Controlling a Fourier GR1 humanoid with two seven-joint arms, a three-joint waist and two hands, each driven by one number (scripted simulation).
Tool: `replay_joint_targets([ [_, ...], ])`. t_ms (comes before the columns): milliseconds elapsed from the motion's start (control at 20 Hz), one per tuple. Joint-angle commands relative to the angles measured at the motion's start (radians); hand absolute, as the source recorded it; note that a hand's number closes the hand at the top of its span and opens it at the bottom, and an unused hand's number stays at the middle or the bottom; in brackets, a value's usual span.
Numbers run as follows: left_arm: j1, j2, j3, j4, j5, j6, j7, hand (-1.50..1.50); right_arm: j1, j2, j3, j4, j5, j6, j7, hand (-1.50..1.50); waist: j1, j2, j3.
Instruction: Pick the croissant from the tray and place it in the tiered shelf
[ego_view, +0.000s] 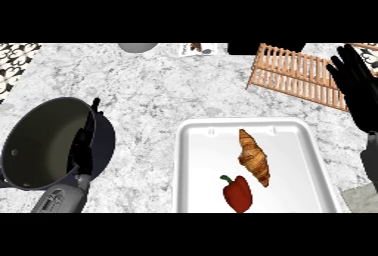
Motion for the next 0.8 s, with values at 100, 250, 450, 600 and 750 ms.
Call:
replay_joint_targets([
  [100,0.058,0.019,0.052,-0.019,0.085,-0.070,0.114,0.00,0.041,-0.062,-0.015,-0.072,0.107,0.013,-0.131,1.50,-0.029,0.021,-0.012],
  [250,0.104,0.026,0.085,0.008,0.182,-0.145,0.224,0.00,0.082,-0.154,-0.066,-0.131,0.170,0.011,-0.236,1.50,-0.057,0.017,-0.013],
  [450,0.106,0.001,0.077,-0.006,0.215,-0.194,0.255,0.00,0.208,-0.168,-0.025,0.037,0.297,-0.099,-0.115,1.50,-0.049,0.032,-0.012],
  [600,0.119,0.031,0.109,-0.026,0.249,-0.244,0.271,0.00,0.277,-0.128,-0.033,0.013,0.247,-0.036,-0.242,-1.50,-0.046,0.025,-0.011],
  [750,0.135,0.042,0.118,-0.028,0.252,-0.259,0.286,0.00,0.297,-0.177,0.010,-0.032,0.272,0.053,-0.293,-1.50,-0.038,0.024,-0.012],
])
